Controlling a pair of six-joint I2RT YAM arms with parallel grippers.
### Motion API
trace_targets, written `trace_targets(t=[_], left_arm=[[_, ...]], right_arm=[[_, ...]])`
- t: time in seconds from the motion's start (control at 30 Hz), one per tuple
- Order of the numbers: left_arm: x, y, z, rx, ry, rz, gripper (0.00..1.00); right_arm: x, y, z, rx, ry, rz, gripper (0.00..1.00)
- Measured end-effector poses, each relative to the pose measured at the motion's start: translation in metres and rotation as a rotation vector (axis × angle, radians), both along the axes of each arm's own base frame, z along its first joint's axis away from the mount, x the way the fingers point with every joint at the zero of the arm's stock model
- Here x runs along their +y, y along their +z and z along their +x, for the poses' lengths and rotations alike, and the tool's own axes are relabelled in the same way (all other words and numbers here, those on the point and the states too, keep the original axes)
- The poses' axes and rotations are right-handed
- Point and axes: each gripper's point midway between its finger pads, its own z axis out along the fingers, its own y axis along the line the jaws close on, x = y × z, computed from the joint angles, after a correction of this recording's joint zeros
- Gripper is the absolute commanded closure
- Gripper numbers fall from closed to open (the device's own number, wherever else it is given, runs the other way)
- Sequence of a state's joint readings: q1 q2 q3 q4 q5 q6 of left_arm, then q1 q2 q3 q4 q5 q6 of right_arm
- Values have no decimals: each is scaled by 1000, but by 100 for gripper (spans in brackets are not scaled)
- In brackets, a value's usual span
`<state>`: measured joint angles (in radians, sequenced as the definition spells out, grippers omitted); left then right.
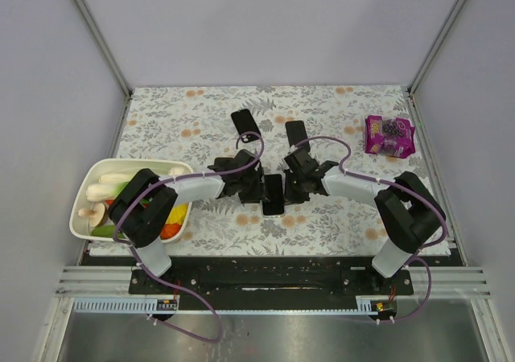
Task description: Put the phone into the phone case
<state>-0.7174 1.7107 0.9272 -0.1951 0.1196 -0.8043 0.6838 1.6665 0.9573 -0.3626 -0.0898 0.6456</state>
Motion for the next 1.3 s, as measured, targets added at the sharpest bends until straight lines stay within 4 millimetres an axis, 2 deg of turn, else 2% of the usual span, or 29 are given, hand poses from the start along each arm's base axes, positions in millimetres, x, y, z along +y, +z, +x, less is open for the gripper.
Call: trace_targets(t=[0.13, 0.57, 0.73, 0.87, 0.93, 1.03, 1.13, 1.2, 1.23, 1.3], left_arm=[[-2, 0, 2, -2, -4, 1, 55], [-2, 0, 2, 5, -10, 16, 55], [-1, 0, 3, 0, -14, 21, 55], [1, 0, 4, -12, -17, 40, 55], [5, 0, 4, -21, -19, 62, 55], [15, 3, 3, -31, -19, 100, 55], [22, 17, 3, -63, -12, 115, 55], [24, 30, 3, -91, -7, 104, 55], [25, 36, 2, -105, -6, 96, 55], [26, 47, -3, -133, -10, 79, 55]], right_arm=[[4, -2, -4, -5, 14, 5, 88], [5, -10, -8, -49, 4, -34, 88], [5, -6, -6, -78, 1, -66, 71], [-3, -4, -9, -61, 9, -102, 63], [-6, 3, -5, -54, 15, -120, 61], [-3, 30, 21, -100, 0, -95, 59], [9, 73, 68, -203, -17, -36, 59], [18, 91, 98, -255, -15, -17, 60], [24, 97, 113, -279, -10, -11, 60], [35, 96, 138, -295, 15, -11, 60]])
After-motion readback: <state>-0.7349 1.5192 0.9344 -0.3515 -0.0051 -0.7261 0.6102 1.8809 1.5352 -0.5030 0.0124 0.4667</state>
